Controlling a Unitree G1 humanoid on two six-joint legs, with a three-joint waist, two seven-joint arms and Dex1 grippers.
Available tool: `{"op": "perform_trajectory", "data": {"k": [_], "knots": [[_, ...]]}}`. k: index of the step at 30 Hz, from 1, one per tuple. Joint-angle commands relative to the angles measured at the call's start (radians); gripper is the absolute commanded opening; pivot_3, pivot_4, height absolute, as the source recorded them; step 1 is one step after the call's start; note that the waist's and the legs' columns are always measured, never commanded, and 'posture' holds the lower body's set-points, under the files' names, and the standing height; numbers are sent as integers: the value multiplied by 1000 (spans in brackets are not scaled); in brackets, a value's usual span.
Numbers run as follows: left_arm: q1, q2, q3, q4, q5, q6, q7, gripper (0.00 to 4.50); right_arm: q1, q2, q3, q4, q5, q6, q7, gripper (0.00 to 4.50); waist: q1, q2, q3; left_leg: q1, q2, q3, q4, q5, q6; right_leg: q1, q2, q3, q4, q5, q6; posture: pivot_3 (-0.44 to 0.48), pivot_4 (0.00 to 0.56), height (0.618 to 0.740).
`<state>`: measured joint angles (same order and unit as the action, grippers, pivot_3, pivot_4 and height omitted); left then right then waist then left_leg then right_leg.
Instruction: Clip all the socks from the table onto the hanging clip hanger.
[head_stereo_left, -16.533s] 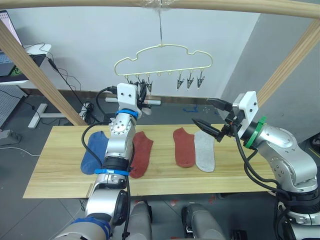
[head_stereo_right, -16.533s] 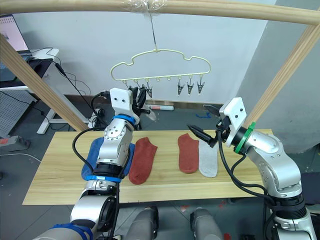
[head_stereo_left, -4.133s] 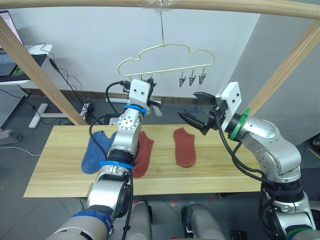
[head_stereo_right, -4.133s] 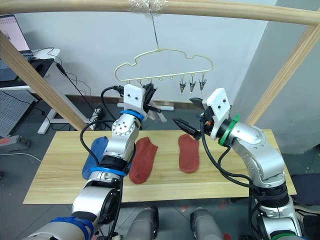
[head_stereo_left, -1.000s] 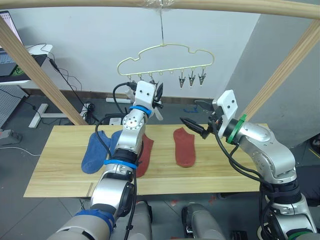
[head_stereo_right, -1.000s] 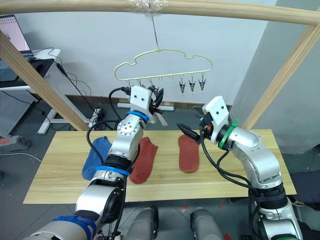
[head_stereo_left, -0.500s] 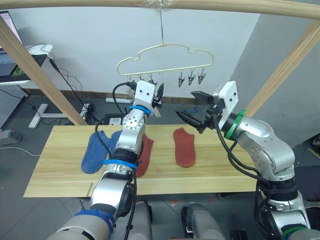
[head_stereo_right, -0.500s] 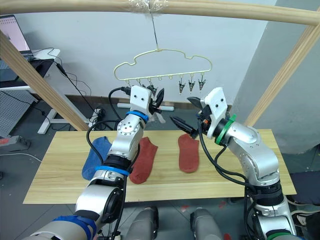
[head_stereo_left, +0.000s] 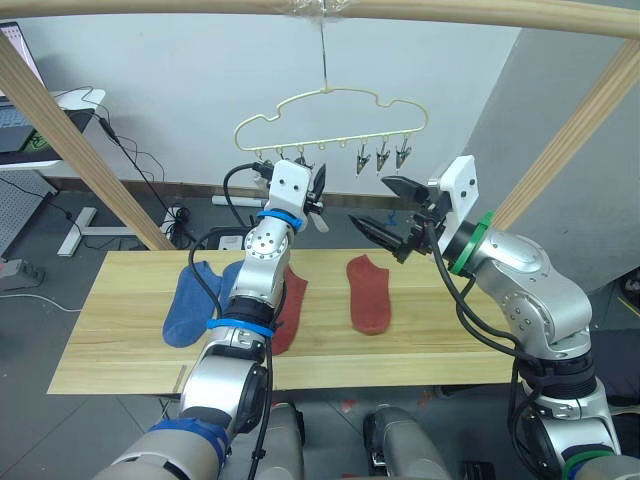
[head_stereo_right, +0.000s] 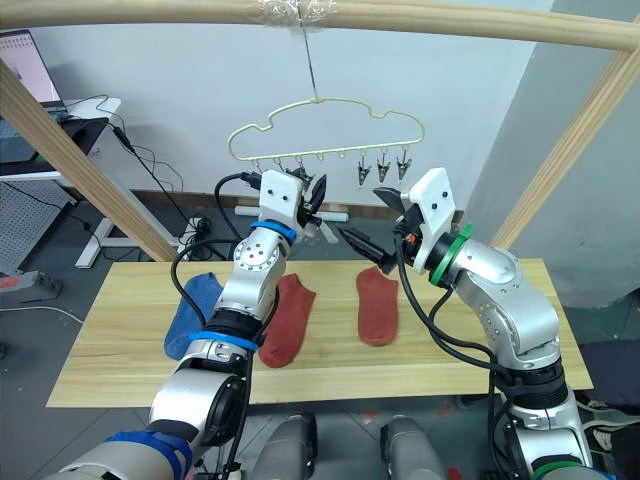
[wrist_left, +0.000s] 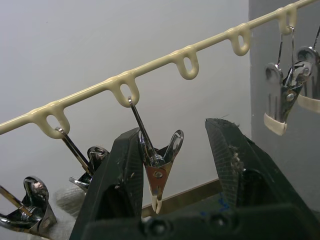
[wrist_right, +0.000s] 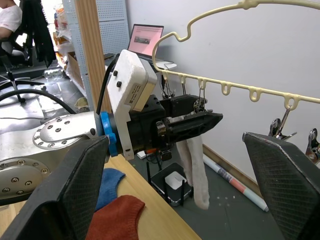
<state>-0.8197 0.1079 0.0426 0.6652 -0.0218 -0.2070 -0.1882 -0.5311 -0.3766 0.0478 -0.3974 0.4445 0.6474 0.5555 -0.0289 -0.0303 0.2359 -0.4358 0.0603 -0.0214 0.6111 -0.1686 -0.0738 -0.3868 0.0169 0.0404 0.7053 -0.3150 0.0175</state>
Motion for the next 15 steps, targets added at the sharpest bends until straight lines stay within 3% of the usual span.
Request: {"op": "perform_trajectory", "data": {"k": [1, 4, 7, 15], "knots": [[-28, -4, -5, -24, 0, -27, -1, 1604, -8, -6, -19, -33, 12, -4, -6, 4500, 0, 0, 0, 0, 0, 0, 0, 0, 0, 0, 0, 0, 0, 0, 0, -29, 182, 740], [-29, -5, -4, -23, -2, -28, -2, 711, 3, -9, -19, -37, 13, -5, -6, 4500, 0, 0, 0, 0, 0, 0, 0, 0, 0, 0, 0, 0, 0, 0, 0, -29, 182, 740], [-28, -6, -3, -26, -4, -27, -3, 195, 12, -11, -18, -42, 13, -6, -6, 4500, 0, 0, 0, 0, 0, 0, 0, 0, 0, 0, 0, 0, 0, 0, 0, -30, 184, 740], [-15, -4, -3, -44, -7, -16, -9, 113, 25, -17, -10, -37, 9, -10, -8, 4500, 0, 0, 0, 0, 0, 0, 0, 0, 0, 0, 0, 0, 0, 0, 0, -28, 187, 740]]}}
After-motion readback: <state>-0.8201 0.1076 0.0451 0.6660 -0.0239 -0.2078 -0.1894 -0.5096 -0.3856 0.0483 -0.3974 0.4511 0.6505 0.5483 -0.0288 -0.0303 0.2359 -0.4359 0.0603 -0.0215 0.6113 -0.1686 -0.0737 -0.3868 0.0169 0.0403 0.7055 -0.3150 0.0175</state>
